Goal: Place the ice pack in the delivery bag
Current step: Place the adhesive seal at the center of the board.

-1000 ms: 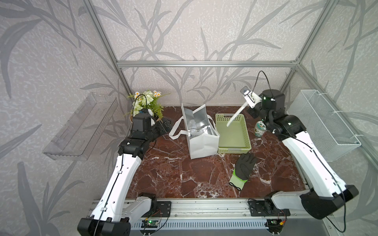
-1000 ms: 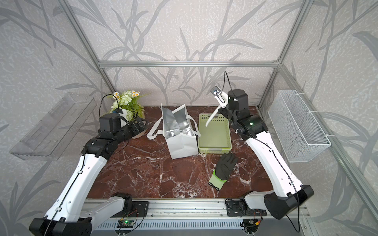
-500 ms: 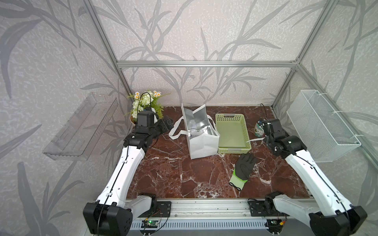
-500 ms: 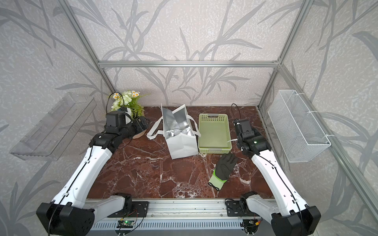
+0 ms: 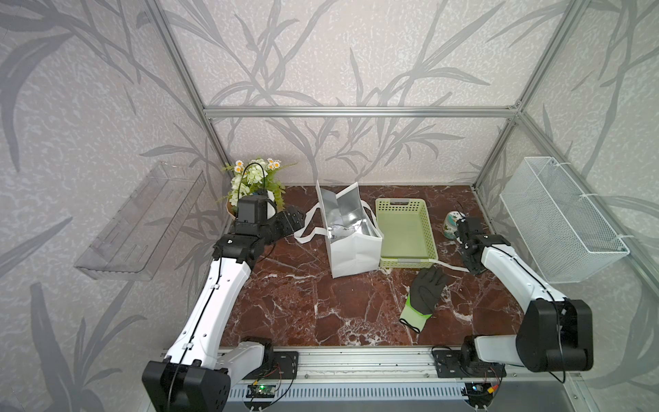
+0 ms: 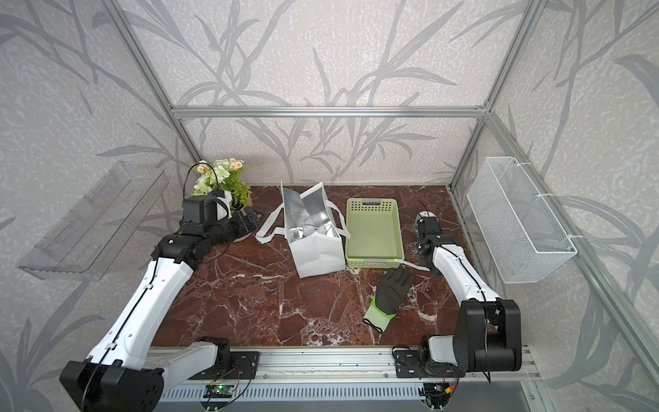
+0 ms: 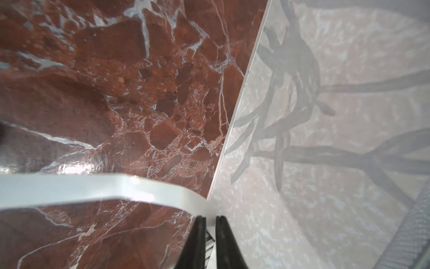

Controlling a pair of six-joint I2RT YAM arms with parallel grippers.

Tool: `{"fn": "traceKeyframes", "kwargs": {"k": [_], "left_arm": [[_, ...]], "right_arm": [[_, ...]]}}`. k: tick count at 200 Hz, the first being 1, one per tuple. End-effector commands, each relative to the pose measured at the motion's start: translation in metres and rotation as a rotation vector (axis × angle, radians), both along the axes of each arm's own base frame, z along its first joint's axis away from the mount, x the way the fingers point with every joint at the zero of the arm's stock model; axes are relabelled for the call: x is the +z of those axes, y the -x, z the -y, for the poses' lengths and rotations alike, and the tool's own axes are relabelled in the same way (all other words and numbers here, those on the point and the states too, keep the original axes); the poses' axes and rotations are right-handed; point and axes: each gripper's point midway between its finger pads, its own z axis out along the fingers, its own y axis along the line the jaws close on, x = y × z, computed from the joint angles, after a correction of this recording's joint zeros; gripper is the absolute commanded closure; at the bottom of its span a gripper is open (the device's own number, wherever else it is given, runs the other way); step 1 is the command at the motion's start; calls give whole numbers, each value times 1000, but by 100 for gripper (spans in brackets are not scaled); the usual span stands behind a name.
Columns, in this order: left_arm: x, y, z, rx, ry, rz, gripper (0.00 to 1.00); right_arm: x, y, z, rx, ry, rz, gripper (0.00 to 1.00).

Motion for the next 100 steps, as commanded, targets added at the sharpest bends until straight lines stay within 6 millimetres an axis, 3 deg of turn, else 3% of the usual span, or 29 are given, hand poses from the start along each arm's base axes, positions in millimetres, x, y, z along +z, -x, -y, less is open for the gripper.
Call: {"fn": "traceKeyframes", "kwargs": {"k": [1,16,28,68,100], "left_arm": [[25,11,8,-74,2,54,7],[32,20,16,-141,4,69,6],[37,29,22,-196,-2,79,6],[47,70,45,-367,-4,112,6],[42,96,60,-423,-11,143,3]], "right_arm": [[6,-1,3,-2,10,-2,74],[19,-9,-5,-8,-48,58,66],[33,-19,-23,9,-172,149,57],[114,-51,-119,367,-538,464,23],[163,-68,-199,705,-788,547,14]]}}
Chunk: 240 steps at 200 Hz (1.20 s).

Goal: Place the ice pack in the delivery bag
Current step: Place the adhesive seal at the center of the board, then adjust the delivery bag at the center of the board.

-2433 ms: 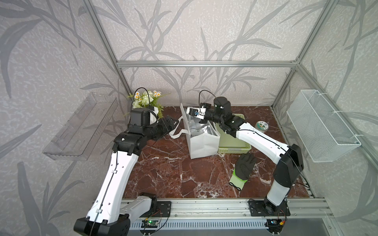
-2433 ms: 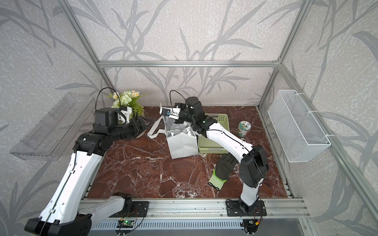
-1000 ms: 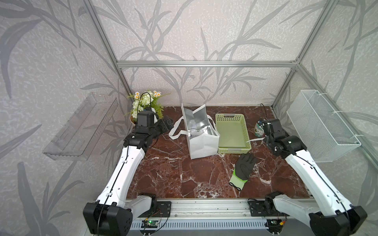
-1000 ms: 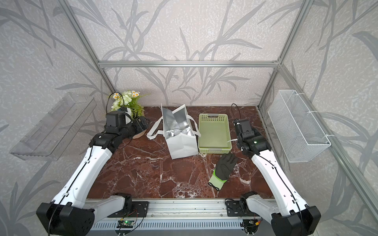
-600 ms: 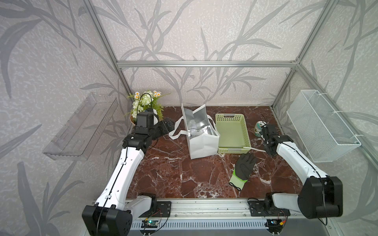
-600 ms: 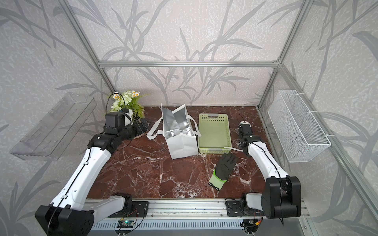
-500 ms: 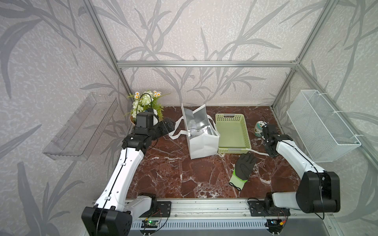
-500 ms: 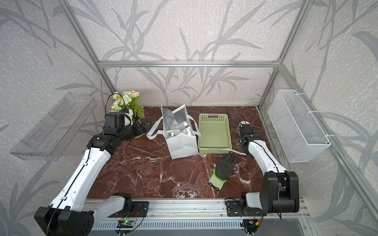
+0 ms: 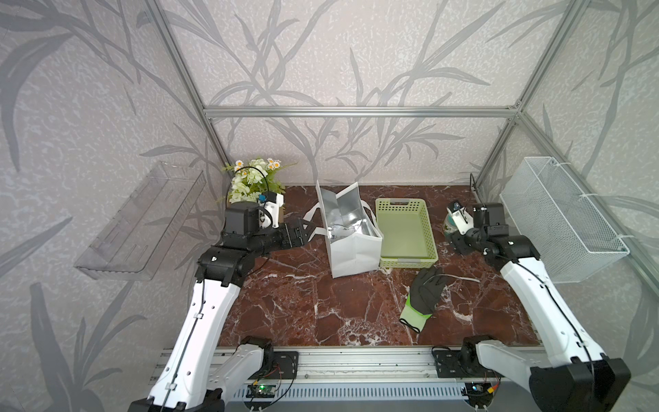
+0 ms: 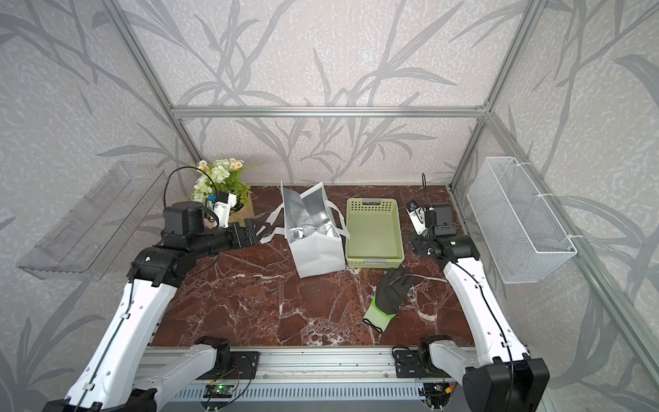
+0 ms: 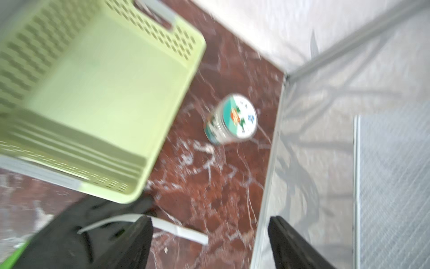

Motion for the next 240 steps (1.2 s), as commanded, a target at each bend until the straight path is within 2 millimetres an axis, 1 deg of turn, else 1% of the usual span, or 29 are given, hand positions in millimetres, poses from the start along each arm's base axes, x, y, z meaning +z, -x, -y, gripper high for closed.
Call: {"fn": "traceKeyframes", "kwargs": {"k": [1,9,24,27,31,34,35,37,38,39,41,43,55,68,80,88,94,100,104,106,108,117,125,149,164,173,191,209,240], "left_arm": [[-7,24,14,-80,-13,12,3],[-10,27,19,-81,-18,14,3],[-16,27,26,-57,-29,12,4],[-17,26,27,-44,-35,14,4],[-18,24,27,-25,-41,13,4],[-19,21,24,5,-53,13,4],[-19,20,24,13,-55,13,4],[-20,19,22,27,-60,12,4],[-20,18,22,34,-62,13,5],[-20,17,22,39,-64,12,5],[-19,16,22,48,-66,15,5],[-19,14,21,58,-67,16,5],[-14,2,18,137,-71,14,7],[-7,-10,19,184,-66,6,8],[-3,-22,14,267,-69,-32,9],[-3,-28,17,279,-67,-58,9],[-2,-31,15,312,-70,-84,10],[-3,-33,16,319,-79,-106,10],[-3,-35,19,313,-80,-114,10],[-3,-35,20,311,-80,-116,10],[-3,-36,20,313,-80,-120,10],[-3,-40,19,339,-78,-138,10],[-1,-45,24,331,-65,-132,11],[6,-60,34,332,-41,-136,13],[6,-66,33,355,-64,-153,15],[6,-68,31,369,-76,-159,17],[8,-74,32,377,-72,-157,23],[6,-81,38,363,-45,-172,30],[-6,-93,43,353,-41,-228,38]], "right_arm": [[32,-15,-70,316,-204,91,14],[44,-24,-83,353,-263,113,13],[71,-44,-104,386,-381,146,13],[72,-49,-108,384,-401,141,13],[80,-54,-114,385,-423,147,13],[79,-57,-119,384,-439,134,13],[84,-59,-121,387,-444,142,13],[83,-61,-125,385,-452,133,13],[87,-62,-127,387,-456,140,13],[85,-63,-129,385,-459,132,13],[90,-66,-132,386,-466,137,13],[87,-67,-136,382,-473,127,13],[98,-78,-159,382,-505,127,13],[104,-90,-181,383,-542,130,13],[109,-100,-200,406,-593,126,13],[111,-104,-214,451,-619,116,13],[111,-105,-226,512,-625,109,13],[111,-106,-235,569,-620,115,13],[115,-106,-239,607,-620,135,13],[107,-111,-241,616,-617,126,13],[105,-113,-243,630,-616,128,13],[101,-119,-248,701,-622,158,13],[100,-123,-251,783,-646,181,13],[87,-140,-247,962,-712,194,16],[78,-149,-247,1023,-743,190,19],[69,-154,-248,1043,-746,176,19],[51,-160,-254,1087,-734,164,19],[36,-168,-257,1101,-736,152,19],[20,-171,-269,1136,-750,124,18]]}}
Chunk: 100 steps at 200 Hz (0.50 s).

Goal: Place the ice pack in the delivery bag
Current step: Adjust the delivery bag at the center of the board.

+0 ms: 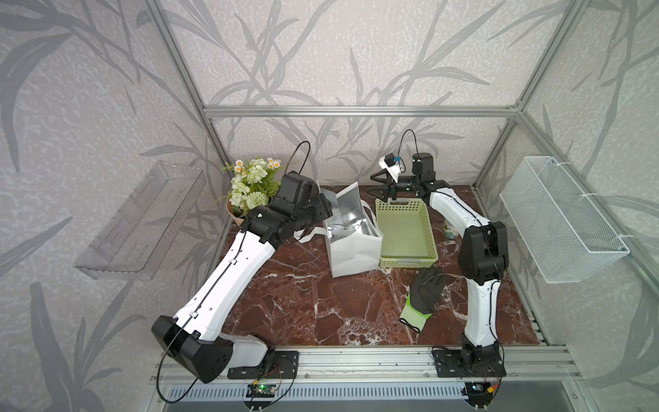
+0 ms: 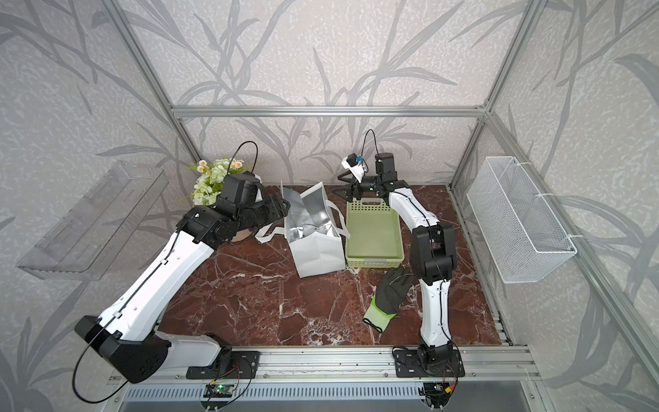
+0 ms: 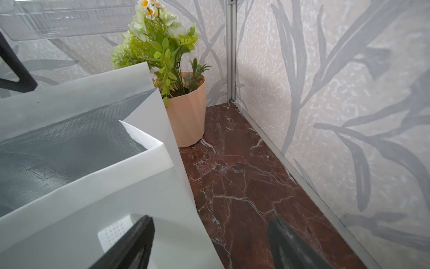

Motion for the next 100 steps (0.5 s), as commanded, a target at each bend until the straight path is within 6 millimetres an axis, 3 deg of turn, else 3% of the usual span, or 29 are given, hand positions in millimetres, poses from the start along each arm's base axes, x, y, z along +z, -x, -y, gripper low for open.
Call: {"fn": "traceKeyframes", "kwargs": {"k": [1,100], "left_arm": [[-1,-9,3,-3,17,-29,38],[-16,-39,-7,18,33,-68,76]], "right_arm": [[14,8,-15,97,-37,78,17],[7,34,-66,265,-85,27,17]]}}
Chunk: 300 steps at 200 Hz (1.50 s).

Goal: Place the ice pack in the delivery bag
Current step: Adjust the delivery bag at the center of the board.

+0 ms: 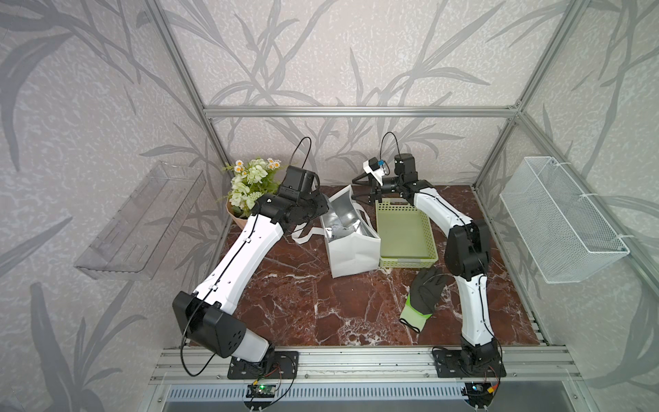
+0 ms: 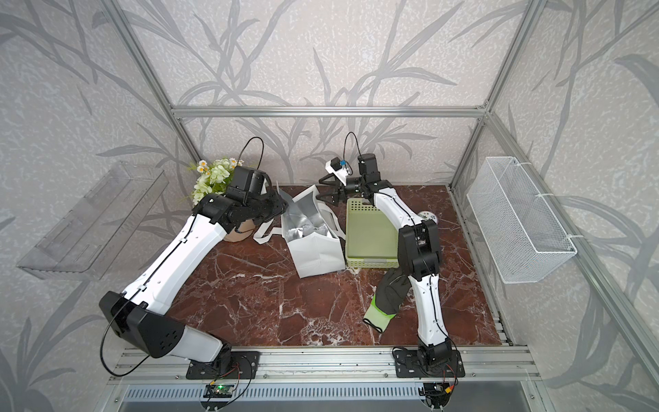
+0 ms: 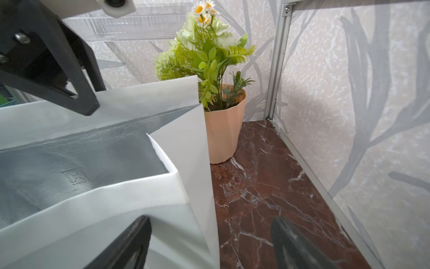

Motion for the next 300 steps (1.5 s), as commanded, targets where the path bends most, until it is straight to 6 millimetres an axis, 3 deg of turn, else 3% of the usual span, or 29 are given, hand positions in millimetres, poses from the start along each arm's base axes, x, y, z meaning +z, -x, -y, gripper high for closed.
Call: {"fn": "traceKeyframes", "kwargs": {"k": [1,24,49,72,87,100,125,161,184,189,221,242,266,272,300], "left_arm": [[11,-6,-1,-7,13,25,76],[10,-9,-5,-2,11,24,85],[9,-11,-8,-1,10,23,93],[11,-12,-14,3,8,28,100],[14,-14,-19,-3,6,34,100],[19,-15,-20,-35,10,48,100],[32,-15,-20,-121,26,83,100],[57,-12,-1,-356,99,174,100],[59,-7,10,-496,123,182,100],[58,-5,13,-524,124,176,100],[45,5,18,-661,74,112,100],[44,4,16,-676,50,109,85],[58,1,10,-654,17,150,56],[62,1,6,-641,2,159,45],[81,15,-22,-568,-101,180,18]], "right_arm": [[6,10,-10,61,-28,1,17],[5,16,-16,80,-30,-6,20],[2,21,-20,92,-25,-18,35],[6,28,-17,81,-19,1,62],[11,32,-14,50,-14,25,86],[18,39,-9,29,-3,40,100],[30,54,2,-37,26,34,100],[41,88,20,-137,59,-63,100],[24,109,28,-191,115,-114,100],[29,116,32,-204,115,-114,100],[7,127,42,-286,102,-173,100],[-11,126,46,-335,121,-198,100],[-22,117,50,-393,144,-201,100],[-23,114,51,-406,147,-195,100],[-23,108,52,-422,156,-165,100]]}}
